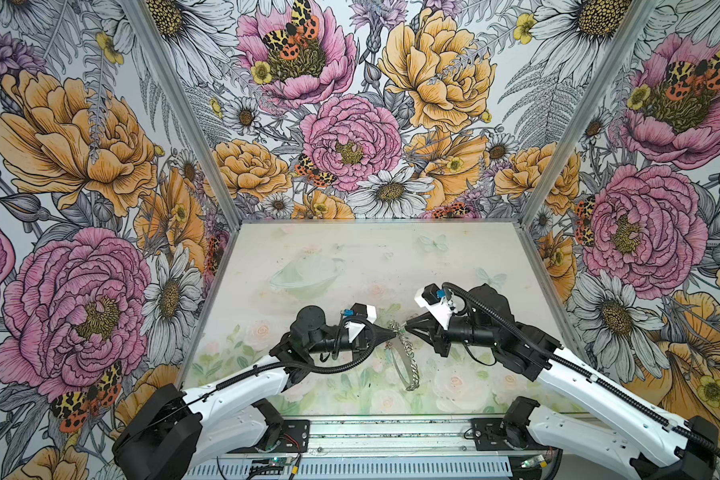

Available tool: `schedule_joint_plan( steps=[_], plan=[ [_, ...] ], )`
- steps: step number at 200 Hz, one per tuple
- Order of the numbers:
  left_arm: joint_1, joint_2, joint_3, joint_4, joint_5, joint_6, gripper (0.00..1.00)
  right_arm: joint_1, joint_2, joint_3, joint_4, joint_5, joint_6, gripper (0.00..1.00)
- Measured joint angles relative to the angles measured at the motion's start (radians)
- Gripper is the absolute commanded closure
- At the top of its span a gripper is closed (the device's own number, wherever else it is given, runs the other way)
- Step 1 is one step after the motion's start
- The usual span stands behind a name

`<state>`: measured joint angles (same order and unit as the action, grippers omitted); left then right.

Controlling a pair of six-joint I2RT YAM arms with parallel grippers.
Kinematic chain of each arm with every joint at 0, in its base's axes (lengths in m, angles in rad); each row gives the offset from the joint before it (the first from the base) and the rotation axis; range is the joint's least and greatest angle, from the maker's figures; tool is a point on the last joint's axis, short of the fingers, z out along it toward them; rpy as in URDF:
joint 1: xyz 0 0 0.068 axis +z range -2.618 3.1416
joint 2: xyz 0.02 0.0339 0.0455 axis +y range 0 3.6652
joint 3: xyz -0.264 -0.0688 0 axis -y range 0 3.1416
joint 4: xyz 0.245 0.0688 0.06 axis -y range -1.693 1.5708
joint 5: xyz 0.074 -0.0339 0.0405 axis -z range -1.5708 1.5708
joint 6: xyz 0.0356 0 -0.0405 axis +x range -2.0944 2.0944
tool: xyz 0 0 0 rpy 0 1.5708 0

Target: Put the keys on the keyring

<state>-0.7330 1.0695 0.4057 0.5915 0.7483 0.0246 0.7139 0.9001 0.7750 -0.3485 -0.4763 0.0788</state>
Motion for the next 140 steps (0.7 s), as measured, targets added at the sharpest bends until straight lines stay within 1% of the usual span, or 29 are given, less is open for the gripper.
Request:
schedule_joint_plan(
  steps=[20, 57, 92, 121, 140],
  plan=[
    [0.000, 0.000, -0.014, 0.033, 0.005, 0.000, 1.00, -0.021, -0.009, -0.001, 0.025, -0.047, 0.013, 0.84],
    [0.000, 0.000, -0.027, 0.084, 0.005, -0.001, 1.00, -0.004, -0.002, -0.010, 0.055, -0.124, 0.026, 0.86],
    [0.003, 0.000, -0.027, 0.131, 0.008, -0.012, 1.00, 0.021, 0.012, -0.022, 0.055, -0.138, 0.028, 0.89],
    [0.003, 0.007, -0.028, 0.162, 0.008, -0.034, 1.00, 0.035, 0.012, -0.023, 0.064, -0.138, 0.031, 0.89],
    [0.003, 0.015, -0.029, 0.177, 0.008, -0.050, 1.00, 0.056, 0.017, -0.023, 0.075, -0.119, 0.034, 0.89]
  ],
)
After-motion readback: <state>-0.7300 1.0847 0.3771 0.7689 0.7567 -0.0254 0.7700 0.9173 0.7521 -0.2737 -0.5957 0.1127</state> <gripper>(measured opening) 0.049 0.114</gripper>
